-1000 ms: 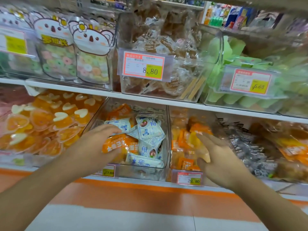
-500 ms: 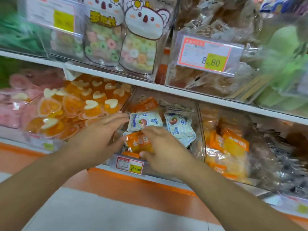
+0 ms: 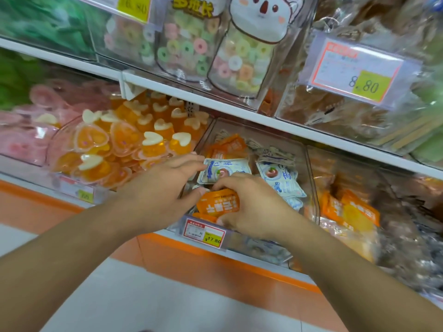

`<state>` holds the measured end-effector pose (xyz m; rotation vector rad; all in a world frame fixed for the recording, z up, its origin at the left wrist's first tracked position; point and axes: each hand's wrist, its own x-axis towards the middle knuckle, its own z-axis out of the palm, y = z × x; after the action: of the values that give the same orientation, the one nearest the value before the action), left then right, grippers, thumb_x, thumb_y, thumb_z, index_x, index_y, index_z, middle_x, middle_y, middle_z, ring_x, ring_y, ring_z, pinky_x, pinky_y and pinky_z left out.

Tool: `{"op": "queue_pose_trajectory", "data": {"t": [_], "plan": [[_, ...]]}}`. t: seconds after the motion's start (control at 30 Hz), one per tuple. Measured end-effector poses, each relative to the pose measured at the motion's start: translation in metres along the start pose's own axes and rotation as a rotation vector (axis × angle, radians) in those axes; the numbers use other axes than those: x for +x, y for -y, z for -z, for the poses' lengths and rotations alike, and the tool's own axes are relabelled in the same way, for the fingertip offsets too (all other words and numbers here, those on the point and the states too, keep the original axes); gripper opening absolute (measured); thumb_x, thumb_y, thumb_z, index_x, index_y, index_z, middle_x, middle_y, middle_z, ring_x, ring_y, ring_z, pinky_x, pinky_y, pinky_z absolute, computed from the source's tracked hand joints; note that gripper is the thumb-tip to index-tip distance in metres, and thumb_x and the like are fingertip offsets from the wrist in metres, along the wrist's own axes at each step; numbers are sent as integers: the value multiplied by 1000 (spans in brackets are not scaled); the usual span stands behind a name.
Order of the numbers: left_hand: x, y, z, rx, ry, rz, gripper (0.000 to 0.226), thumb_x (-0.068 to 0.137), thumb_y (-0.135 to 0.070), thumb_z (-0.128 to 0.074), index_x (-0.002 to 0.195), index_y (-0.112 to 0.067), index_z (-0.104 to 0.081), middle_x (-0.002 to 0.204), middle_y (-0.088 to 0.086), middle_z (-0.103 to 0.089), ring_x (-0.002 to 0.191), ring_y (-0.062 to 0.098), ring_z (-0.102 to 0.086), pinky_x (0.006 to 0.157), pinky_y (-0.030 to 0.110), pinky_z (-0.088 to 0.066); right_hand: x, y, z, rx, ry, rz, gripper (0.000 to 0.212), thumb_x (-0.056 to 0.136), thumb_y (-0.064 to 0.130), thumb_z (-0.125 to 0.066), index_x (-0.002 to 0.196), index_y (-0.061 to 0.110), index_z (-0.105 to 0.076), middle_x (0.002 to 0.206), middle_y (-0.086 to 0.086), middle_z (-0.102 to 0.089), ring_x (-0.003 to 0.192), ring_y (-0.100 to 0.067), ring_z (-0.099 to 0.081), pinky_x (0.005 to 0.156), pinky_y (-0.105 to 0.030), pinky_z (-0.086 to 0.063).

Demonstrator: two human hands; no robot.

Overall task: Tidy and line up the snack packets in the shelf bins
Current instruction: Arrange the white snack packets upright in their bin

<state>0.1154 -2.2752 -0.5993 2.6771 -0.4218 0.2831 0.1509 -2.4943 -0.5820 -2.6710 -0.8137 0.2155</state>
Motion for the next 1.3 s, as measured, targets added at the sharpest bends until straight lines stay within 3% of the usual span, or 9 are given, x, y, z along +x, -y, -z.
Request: {"op": "queue_pose_trajectory", "data": {"t": [0.17,0.33,0.47,0.6,0.73,0.87,1.1,1.2,1.3], "plan": [[0,-4,0,10,-9,-17,53,101,-47,-51,151,-31,-44,160,-24,-31,147,-5,-22,109,13,-21,2,2,1,6,29,-26,47,71,32,-91,104,35,-57,96,11,-62,90,-14,-59,75,-40,-56],[0,-3,-1,-1,-15,-17,48,100,-48,-53,145,-32,-50,159,-23,-33,146,-3,-27,106,12,-25,-2,3,-8,-98,-9,-4,49,78,37,-84,117,39,-55,109,1,-62,108,-25,-55,88,-40,-51],[0,-5,0,-16,-22,-9,42,100,-48,-53,139,-34,-54,156,-23,-37,144,-2,-30,104,16,-31,-9,-2,-12,-111,-147,40,25,78,36,-85,97,30,-71,95,7,-62,110,-21,-49,93,-37,-45],[-2,-21,11,-184,-81,19,44,95,-54,-57,135,-36,-58,140,-25,-53,132,-6,-45,107,22,-41,-22,-3,9,349,-363,-90,14,82,21,-87,86,26,-74,84,10,-71,90,-12,-67,81,-37,-57],[-3,-54,18,-601,-22,119,45,82,-46,-79,122,-37,-62,105,-22,-71,95,-2,-69,73,23,-57,-42,5,36,783,-497,-98,26,81,7,-88,91,27,-73,87,0,-79,83,-18,-77,64,-41,-65],[1,-85,13,-656,-67,116,17,86,-29,-80,100,-30,-70,86,-17,-73,74,2,-68,61,17,-49,-72,0,43,832,-482,-81,36,87,8,-84,113,24,-66,103,4,-79,98,-11,-75,81,-34,-64],[8,-149,-12,-839,115,57,26,93,-34,-73,117,-36,-64,105,-14,-74,95,5,-71,88,37,-58,-137,-40,60,694,-433,-146,35,86,2,-82,107,29,-73,102,14,-78,96,-8,-74,83,-23,-59],[15,-153,-30,-684,105,33,33,89,-45,-74,116,-40,-57,109,-26,-65,105,-5,-62,92,27,-53,-158,-75,70,588,-501,-299,34,84,-1,-81,102,26,-71,90,10,-78,86,-9,-74,74,-17,-56],[21,-134,-33,-500,-21,67,30,93,-41,-70,119,-38,-57,110,-24,-59,108,-11,-53,90,14,-47,-168,-127,78,460,-579,-543,25,88,19,-82,106,26,-67,81,9,-76,82,-16,-73,70,-25,-57]]}}
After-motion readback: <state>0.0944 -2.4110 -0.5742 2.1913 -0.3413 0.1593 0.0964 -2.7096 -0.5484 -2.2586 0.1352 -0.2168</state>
